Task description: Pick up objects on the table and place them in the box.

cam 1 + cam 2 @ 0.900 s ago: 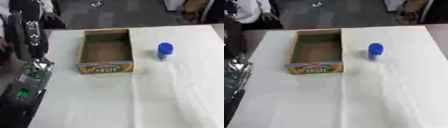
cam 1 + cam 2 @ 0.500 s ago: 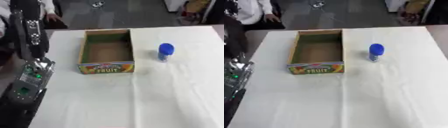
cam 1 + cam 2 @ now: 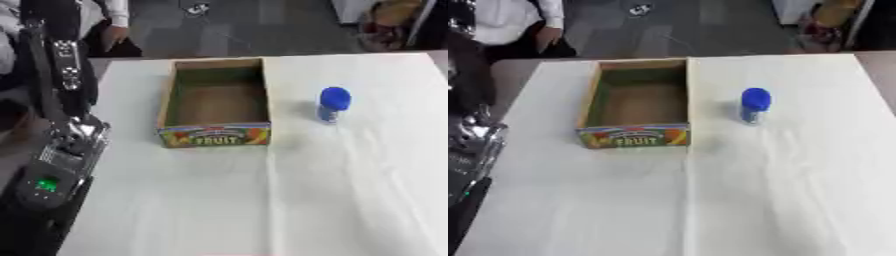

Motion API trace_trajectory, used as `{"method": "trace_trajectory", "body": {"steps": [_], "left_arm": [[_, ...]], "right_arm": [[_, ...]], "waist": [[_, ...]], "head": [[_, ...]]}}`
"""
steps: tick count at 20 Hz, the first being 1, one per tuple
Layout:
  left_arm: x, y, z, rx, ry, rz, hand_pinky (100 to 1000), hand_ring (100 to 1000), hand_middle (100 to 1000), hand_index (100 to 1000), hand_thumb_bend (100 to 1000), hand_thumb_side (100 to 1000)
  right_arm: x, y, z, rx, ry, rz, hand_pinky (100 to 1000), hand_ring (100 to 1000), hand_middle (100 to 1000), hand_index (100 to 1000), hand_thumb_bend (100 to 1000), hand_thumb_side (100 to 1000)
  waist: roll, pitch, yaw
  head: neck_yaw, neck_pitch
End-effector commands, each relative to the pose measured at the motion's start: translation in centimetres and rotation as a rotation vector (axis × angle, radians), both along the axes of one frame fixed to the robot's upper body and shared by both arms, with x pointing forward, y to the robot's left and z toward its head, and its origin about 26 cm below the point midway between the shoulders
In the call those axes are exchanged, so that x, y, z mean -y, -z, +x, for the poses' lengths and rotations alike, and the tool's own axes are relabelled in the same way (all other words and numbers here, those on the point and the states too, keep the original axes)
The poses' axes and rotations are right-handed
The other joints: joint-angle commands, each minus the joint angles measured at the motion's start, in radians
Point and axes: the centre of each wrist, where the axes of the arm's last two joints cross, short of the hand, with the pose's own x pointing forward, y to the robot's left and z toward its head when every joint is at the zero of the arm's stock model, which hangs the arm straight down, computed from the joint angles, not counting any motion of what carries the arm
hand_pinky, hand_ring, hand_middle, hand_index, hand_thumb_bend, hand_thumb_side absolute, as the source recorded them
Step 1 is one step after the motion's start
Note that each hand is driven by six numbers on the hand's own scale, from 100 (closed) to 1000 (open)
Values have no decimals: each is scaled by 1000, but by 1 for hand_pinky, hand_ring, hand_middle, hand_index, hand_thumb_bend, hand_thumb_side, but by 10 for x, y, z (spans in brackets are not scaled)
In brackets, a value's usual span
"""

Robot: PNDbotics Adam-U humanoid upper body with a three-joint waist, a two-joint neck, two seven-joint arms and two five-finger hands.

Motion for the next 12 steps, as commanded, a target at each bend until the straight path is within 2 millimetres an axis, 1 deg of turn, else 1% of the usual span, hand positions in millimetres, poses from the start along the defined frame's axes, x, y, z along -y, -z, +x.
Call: {"method": "trace_trajectory", "body": {"steps": [1,4,5,7,12], "left_arm": [[-3,-6,-2,21,-3,16,881,749,915,895,464,820],[-3,-4,-2,13,-3,20,881,748,915,895,463,821],[-3,-4,-3,11,-3,20,881,747,916,894,462,822],[-4,-2,-3,5,-4,21,880,746,916,894,461,823],[-4,1,-4,-11,-4,29,880,745,917,894,459,824]], "right_arm": [[7,-19,0,38,59,-113,542,700,751,748,100,907],[9,-36,1,69,130,-218,549,700,752,755,100,912],[9,-41,1,78,150,-240,552,701,749,789,100,927],[9,-52,2,106,196,-293,562,702,752,801,102,937],[3,-71,2,165,276,-439,594,707,746,800,203,941]], "waist": [[-5,-13,2],[-5,-14,1],[-6,-14,1],[-6,-13,0],[-6,-9,-2]], "head": [[-11,-1],[-21,-1],[-24,-1],[-31,-1],[-35,-1]]}}
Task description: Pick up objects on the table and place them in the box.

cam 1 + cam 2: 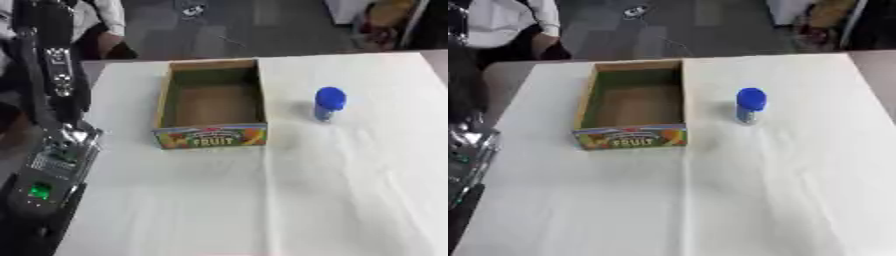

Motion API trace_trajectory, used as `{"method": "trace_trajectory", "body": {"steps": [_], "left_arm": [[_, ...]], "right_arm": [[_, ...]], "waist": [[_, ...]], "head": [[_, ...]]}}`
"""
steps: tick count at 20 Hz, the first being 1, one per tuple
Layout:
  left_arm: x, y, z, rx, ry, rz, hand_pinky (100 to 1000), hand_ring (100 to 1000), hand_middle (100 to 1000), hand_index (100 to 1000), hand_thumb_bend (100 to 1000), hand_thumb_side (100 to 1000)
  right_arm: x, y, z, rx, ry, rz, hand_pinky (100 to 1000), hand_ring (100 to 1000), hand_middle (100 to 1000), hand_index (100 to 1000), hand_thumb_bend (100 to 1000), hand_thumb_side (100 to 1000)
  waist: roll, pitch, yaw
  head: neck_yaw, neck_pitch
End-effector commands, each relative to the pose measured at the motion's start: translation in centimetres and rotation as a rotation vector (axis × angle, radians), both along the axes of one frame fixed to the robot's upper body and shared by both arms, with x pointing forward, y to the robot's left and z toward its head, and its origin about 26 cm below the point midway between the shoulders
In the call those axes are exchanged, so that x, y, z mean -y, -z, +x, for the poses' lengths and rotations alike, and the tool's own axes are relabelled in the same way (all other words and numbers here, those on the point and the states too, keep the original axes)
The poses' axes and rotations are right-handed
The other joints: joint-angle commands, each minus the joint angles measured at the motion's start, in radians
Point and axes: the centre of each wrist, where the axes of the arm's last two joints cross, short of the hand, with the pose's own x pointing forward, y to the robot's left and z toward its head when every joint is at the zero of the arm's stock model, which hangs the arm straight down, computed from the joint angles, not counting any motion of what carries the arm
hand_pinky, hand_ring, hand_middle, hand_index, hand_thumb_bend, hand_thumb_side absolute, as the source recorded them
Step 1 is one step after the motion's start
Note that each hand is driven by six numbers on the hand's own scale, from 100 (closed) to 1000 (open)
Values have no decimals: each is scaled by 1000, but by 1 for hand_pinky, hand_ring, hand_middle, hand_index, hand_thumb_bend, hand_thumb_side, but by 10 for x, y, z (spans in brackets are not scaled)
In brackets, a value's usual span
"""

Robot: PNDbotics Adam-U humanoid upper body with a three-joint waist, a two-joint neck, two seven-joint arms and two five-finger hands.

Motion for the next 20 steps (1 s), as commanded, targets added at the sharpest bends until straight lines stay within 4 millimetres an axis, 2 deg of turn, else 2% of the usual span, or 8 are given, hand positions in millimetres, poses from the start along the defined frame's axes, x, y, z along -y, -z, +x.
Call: {"method": "trace_trajectory", "body": {"steps": [1,6,7,9,13,16,17,20], "left_arm": [[-2,-6,-2,15,3,23,880,745,917,894,458,824],[-1,-4,-2,7,9,29,880,744,918,894,455,825],[-1,-4,-2,5,10,31,880,744,918,894,455,825],[-1,-4,-2,4,12,33,880,744,918,895,454,826],[-1,-3,-3,1,20,39,880,743,918,897,452,827],[-1,-2,-3,-3,24,41,880,742,919,898,450,824],[0,-2,-3,-5,26,40,880,742,919,898,450,828],[1,-2,-3,-5,35,39,880,742,919,898,448,829]], "right_arm": [[-2,-17,-3,52,51,-111,602,700,724,795,226,941],[-8,-26,-2,71,116,-224,622,699,725,797,272,961],[-9,-27,-1,70,137,-243,625,702,735,799,261,937],[-10,-27,2,62,161,-276,631,705,735,801,285,971],[-10,-23,16,35,198,-358,657,725,752,817,324,993],[-9,-18,28,-2,217,-425,746,771,778,832,328,969],[-8,-16,32,-14,221,-446,758,782,785,835,349,1000],[-5,-12,45,-43,235,-512,791,817,824,854,392,1000]], "waist": [[-5,-5,0],[-4,-5,-1],[-4,-5,-1],[-4,-5,0],[-3,-3,1],[-2,0,3],[-2,1,4],[0,7,9]], "head": [[-10,-1],[-25,-1],[-27,-1],[-27,-1],[-25,-1],[-28,-1],[-27,-1],[-27,-1]]}}
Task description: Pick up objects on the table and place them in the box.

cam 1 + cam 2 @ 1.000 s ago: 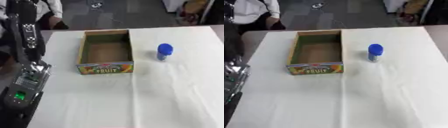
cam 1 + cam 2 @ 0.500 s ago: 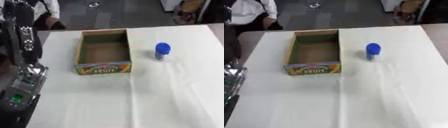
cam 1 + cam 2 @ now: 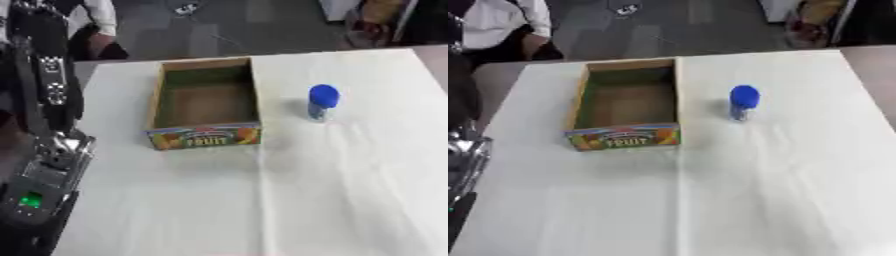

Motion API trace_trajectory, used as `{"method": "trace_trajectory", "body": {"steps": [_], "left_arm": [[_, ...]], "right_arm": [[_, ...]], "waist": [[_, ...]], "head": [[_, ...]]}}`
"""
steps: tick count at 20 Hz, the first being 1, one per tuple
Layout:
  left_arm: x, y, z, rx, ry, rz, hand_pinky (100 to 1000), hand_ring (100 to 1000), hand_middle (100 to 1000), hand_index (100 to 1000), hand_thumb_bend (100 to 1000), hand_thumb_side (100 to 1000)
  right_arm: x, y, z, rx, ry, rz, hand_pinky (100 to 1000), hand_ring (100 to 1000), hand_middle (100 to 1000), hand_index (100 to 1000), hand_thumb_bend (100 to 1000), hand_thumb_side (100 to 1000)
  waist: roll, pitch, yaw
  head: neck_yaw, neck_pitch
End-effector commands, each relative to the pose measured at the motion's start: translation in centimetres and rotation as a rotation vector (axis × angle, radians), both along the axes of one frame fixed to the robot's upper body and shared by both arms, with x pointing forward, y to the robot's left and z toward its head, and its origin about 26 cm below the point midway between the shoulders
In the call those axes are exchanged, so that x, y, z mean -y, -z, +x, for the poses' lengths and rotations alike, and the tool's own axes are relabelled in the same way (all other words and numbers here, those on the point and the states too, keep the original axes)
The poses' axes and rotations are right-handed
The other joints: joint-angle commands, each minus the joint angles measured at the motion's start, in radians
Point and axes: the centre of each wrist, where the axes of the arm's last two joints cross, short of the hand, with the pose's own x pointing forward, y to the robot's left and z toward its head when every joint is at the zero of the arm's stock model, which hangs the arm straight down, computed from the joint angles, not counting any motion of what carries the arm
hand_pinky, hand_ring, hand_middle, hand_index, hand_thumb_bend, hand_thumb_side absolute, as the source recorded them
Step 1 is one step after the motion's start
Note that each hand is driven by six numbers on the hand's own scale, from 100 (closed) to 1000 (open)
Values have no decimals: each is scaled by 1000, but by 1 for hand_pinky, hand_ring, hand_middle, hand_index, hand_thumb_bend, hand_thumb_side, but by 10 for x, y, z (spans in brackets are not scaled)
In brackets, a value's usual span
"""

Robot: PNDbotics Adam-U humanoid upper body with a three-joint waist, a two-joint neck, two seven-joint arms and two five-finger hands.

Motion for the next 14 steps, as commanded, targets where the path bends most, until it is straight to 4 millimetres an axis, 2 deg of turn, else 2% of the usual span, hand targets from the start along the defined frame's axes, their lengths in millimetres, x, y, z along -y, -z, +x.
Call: {"method": "trace_trajectory", "body": {"steps": [1,2,3,4,9,14], "left_arm": [[0,-6,-1,19,15,11,880,742,919,898,448,829],[1,-6,-1,19,18,11,880,741,920,897,446,829],[1,-6,-1,19,20,10,880,741,920,897,433,800],[2,-7,-1,20,23,9,880,741,920,898,445,829],[4,-7,0,21,32,8,880,740,921,897,441,831],[6,-9,1,27,40,3,880,739,922,897,439,831]], "right_arm": [[7,-4,11,-13,27,-78,795,820,824,852,388,1000],[8,-2,16,-31,34,-97,808,831,844,863,409,1000],[11,-1,21,-48,44,-116,811,834,848,865,308,923],[12,0,26,-61,53,-135,815,837,854,867,417,1000],[20,4,48,-78,92,-215,822,838,858,873,426,1000],[28,16,66,-121,122,-246,843,856,877,887,444,1000]], "waist": [[0,-3,4],[1,0,6],[1,3,8],[2,7,9],[1,21,14],[2,34,22]], "head": [[-8,-1],[-9,-1],[-9,-1],[-11,-1],[-19,-1],[-21,-1]]}}
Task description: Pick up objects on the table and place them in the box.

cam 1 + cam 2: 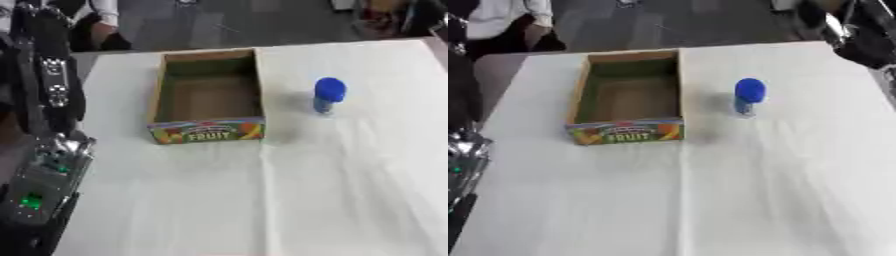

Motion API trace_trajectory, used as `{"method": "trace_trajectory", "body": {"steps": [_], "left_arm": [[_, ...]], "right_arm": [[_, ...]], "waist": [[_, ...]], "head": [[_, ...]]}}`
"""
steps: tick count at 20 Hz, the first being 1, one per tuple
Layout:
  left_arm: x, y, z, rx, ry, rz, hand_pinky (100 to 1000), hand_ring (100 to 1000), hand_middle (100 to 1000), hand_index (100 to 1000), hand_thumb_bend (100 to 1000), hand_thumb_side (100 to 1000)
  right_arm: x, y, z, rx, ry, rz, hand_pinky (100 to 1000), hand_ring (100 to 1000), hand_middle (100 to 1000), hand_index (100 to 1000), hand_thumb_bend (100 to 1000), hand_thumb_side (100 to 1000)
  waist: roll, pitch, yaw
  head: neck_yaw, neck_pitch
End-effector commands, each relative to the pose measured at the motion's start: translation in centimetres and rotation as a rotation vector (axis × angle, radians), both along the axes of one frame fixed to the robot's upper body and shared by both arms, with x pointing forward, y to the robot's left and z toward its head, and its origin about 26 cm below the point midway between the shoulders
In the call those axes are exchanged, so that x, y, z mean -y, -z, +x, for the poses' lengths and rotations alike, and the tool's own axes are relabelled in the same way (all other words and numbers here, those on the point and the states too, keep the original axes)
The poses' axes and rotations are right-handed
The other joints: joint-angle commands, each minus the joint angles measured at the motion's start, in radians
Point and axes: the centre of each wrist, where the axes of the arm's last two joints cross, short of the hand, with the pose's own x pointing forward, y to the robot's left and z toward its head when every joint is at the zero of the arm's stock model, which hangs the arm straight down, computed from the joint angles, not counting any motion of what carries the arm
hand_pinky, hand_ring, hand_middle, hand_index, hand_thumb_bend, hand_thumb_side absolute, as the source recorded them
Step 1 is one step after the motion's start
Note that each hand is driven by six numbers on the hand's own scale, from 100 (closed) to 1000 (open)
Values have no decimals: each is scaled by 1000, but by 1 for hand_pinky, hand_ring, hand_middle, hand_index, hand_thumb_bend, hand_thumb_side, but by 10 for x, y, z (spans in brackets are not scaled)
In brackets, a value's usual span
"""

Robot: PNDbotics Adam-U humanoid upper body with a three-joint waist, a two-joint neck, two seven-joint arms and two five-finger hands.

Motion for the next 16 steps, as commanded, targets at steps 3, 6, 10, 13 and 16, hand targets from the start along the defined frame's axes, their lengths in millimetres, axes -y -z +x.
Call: {"method": "trace_trajectory", "body": {"steps": [3,6,10,13,16], "left_arm": [[1,-8,0,25,14,3,880,739,922,897,438,831],[2,-8,0,27,15,1,880,739,922,897,438,830],[2,-9,0,31,17,0,880,739,922,897,437,830],[3,-10,1,35,19,-1,880,739,923,897,436,830],[3,-11,1,38,24,-2,880,739,923,897,435,831]], "right_arm": [[8,1,13,-8,21,-35,846,857,881,889,460,1000],[11,7,18,-31,27,-53,815,837,880,893,493,1000],[13,16,23,-78,6,-70,812,835,883,897,508,1000],[13,19,26,-103,-18,-90,822,842,888,900,521,1000],[14,24,29,-131,-27,-89,834,852,896,909,551,1000]], "waist": [[-5,-6,5],[-5,-6,6],[-3,-2,9],[-2,2,13],[0,6,17]], "head": [[-16,-1],[-19,-1],[-18,-1],[-16,-1],[-16,-1]]}}
